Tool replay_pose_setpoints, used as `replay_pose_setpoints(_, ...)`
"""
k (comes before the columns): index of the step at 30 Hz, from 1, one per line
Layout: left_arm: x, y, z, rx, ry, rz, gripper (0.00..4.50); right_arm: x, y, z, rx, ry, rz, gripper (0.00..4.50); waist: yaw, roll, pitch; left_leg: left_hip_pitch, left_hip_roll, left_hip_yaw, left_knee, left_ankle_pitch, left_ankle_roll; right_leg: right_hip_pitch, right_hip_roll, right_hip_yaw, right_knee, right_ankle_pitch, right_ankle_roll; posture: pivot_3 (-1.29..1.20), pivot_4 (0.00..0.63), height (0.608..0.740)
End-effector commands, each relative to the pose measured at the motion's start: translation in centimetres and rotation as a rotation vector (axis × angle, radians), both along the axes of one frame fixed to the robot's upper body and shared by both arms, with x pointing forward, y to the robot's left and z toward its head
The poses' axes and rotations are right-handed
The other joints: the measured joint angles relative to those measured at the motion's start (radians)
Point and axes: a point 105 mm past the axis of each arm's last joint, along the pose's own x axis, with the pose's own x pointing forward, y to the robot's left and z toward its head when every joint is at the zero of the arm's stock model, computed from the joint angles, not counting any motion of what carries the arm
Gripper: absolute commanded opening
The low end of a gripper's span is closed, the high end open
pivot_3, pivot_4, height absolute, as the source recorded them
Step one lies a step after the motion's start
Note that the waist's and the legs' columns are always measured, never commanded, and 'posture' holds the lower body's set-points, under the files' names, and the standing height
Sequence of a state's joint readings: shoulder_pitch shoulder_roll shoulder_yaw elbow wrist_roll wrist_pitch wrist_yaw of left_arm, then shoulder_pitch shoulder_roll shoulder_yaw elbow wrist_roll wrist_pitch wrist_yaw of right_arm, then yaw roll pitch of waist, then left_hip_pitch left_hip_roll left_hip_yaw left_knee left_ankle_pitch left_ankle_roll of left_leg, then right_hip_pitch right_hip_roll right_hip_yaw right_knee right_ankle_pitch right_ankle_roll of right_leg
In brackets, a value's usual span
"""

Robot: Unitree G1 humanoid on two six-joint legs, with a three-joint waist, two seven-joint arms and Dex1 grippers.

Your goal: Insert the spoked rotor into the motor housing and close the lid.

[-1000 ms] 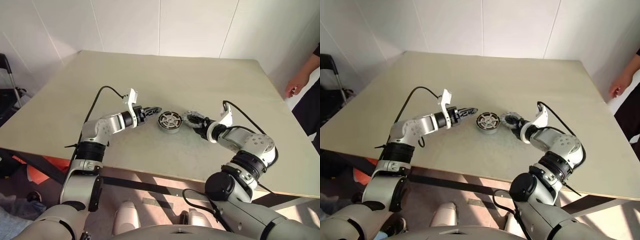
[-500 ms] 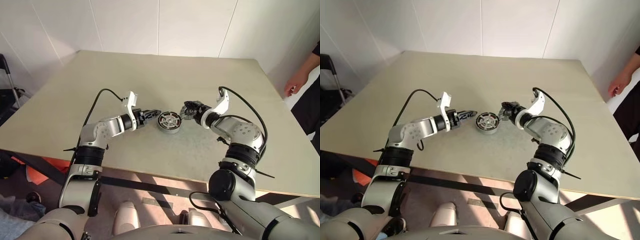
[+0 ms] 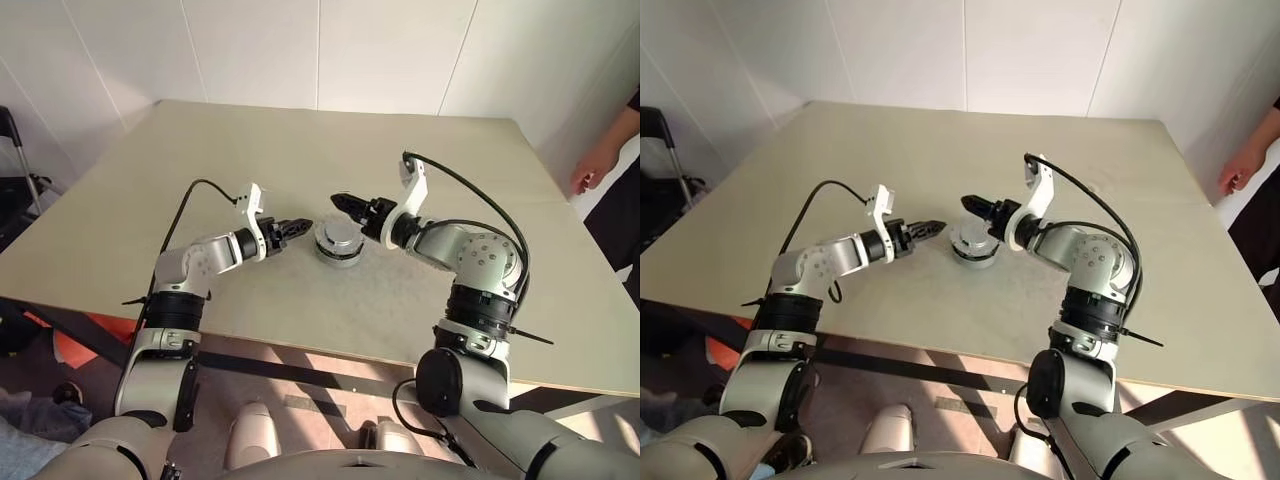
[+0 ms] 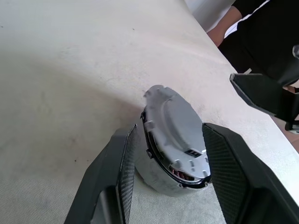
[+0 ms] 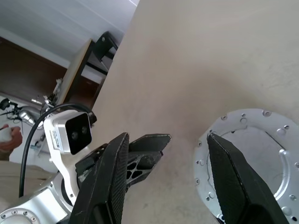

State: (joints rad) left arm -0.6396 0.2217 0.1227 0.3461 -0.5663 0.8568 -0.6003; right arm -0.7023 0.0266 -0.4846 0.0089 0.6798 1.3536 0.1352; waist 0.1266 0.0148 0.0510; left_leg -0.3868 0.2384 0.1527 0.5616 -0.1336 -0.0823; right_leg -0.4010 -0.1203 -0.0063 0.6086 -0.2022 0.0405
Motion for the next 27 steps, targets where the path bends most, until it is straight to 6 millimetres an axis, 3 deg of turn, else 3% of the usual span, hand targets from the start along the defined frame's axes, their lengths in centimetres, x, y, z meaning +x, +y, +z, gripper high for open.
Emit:
replay_pose_setpoints(1, 0.8, 1.5, 1.5, -0.001, -0.062, 0.05, 2.35, -0.3, 0.6, 0.0, -0.038, -0.022, 0.033, 2.96, 0.0, 0.0, 0.0, 0.0, 0.0, 0.0, 0.0, 0.0, 0.0, 0.0, 0.0, 0.0, 0.0, 0.0, 0.0, 0.0, 0.0, 0.74)
replay_pose_setpoints(3, 1.0, 2.1, 1.8, -0.001, -0.069, 0.066, 2.35, -0.2, 0.5, 0.3, -0.076, -0.065, 0.031, 2.96, 0.0, 0.0, 0.0, 0.0, 0.0, 0.0, 0.0, 0.0, 0.0, 0.0, 0.0, 0.0, 0.0, 0.0, 0.0, 0.0, 0.0, 0.74)
replay_pose_setpoints(6, 1.2, 3.2, 2.0, -0.002, -0.075, 0.093, 2.35, -0.8, 0.8, 2.8, -0.14, -0.279, 0.079, 2.96, 0.001, 0.0, 0.0, -0.001, 0.0, 0.0, 0.0, 0.0, 0.0, 0.0, 0.0, 0.0, 0.0, 0.0, 0.0, 0.0, 0.0, 0.74)
replay_pose_setpoints(8, 1.2, 3.6, 1.8, 0.0, -0.074, 0.102, 2.35, -1.0, 0.9, 3.3, -0.283, -0.44, 0.1, 2.96, 0.004, 0.0, 0.0, -0.001, 0.0, 0.0, 0.0, 0.0, 0.0, 0.0, 0.0, 0.0, -0.001, 0.0, 0.0, 0.0, 0.0, 0.74)
replay_pose_setpoints(11, 1.1, 3.8, 1.5, 0.004, -0.067, 0.107, 2.35, -0.5, 0.8, 2.1, -0.444, -0.55, 0.118, 2.96, 0.005, -0.001, 0.0, -0.001, 0.0, -0.001, 0.0, 0.0, 0.0, 0.001, 0.0, -0.001, -0.002, 0.0, 0.0, 0.0, 0.0, 0.74)
replay_pose_setpoints(14, 1.0, 3.5, 1.2, 0.003, -0.062, 0.106, 2.35, -0.6, 1.6, 0.6, -0.463, -0.593, 0.184, 3.57, 0.001, -0.001, 0.0, -0.001, 0.0, -0.001, 0.0, 0.0, 0.0, 0.0, 0.0, -0.001, -0.001, 0.0, 0.0, 0.0, 0.0, 0.74)
replay_pose_setpoints(17, 0.9, 3.2, 1.0, 0.003, -0.06, 0.109, 2.35, -0.2, 2.2, -1.6, -0.544, -0.608, 0.241, 4.47, -0.002, -0.002, 0.0, -0.001, 0.0, -0.001, 0.001, 0.0, 0.001, 0.0, 0.0, -0.001, -0.001, 0.0, 0.0, 0.0, 0.0, 0.74)
replay_pose_setpoints(20, 0.8, 3.1, 0.9, 0.001, -0.057, 0.112, 2.35, 0.4, 2.5, -3.0, -0.589, -0.607, 0.261, 4.47, -0.002, -0.003, 0.001, -0.002, 0.0, -0.001, 0.001, 0.0, 0.001, 0.0, 0.0, -0.001, -0.001, 0.0, -0.001, 0.0, 0.0, 0.74)
replay_pose_setpoints(27, 0.2, 3.2, 0.3, 0.001, -0.043, 0.128, 2.35, 1.2, 3.0, -3.8, -0.604, -0.606, 0.25, 4.47, -0.004, -0.004, 0.001, -0.003, 0.001, -0.001, 0.002, -0.002, 0.004, 0.0, 0.0, -0.001, -0.001, 0.0, -0.001, 0.0, 0.0, 0.74)
